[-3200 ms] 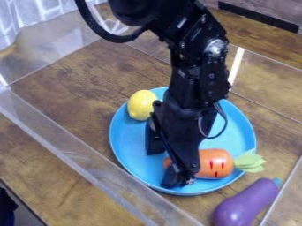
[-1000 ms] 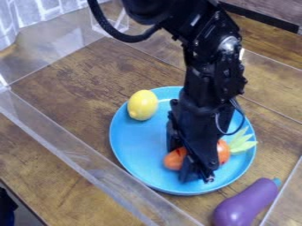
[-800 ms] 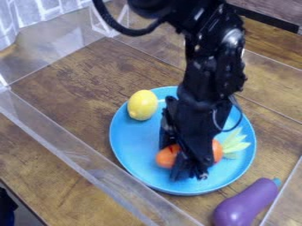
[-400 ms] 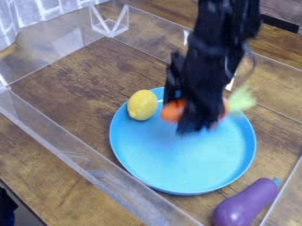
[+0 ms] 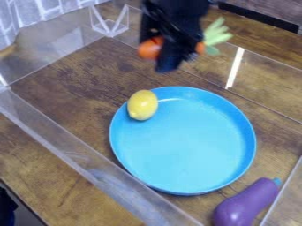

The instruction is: Move the carrot to the left side

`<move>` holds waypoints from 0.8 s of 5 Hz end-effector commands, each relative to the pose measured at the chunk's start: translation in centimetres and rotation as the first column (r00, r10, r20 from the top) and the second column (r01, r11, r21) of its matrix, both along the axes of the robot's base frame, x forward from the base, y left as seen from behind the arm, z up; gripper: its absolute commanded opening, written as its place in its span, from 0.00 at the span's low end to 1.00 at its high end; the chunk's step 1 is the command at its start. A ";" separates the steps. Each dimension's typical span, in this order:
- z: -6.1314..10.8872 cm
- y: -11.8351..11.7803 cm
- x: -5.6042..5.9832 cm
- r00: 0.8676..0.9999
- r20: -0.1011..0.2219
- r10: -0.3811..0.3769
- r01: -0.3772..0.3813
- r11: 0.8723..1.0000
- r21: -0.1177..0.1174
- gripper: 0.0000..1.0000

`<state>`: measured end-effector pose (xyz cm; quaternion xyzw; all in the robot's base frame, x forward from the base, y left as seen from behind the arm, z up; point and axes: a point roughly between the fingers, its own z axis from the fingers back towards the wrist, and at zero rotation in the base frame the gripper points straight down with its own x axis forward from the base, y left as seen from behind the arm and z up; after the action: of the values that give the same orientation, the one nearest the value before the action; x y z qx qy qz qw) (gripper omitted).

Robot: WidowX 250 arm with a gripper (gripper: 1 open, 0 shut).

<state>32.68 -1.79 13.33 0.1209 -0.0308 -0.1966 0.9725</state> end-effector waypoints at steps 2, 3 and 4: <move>2.1 1.9 -0.2 0.996 0.075 0.040 -0.040 0.999 -0.005 0.00; 1.5 1.6 0.6 0.997 0.069 0.033 -0.033 0.999 -0.001 0.00; 0.8 0.9 1.1 0.998 0.062 0.013 -0.014 1.000 0.004 0.00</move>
<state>32.96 -0.58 12.25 0.1257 -0.0250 -0.1854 0.9743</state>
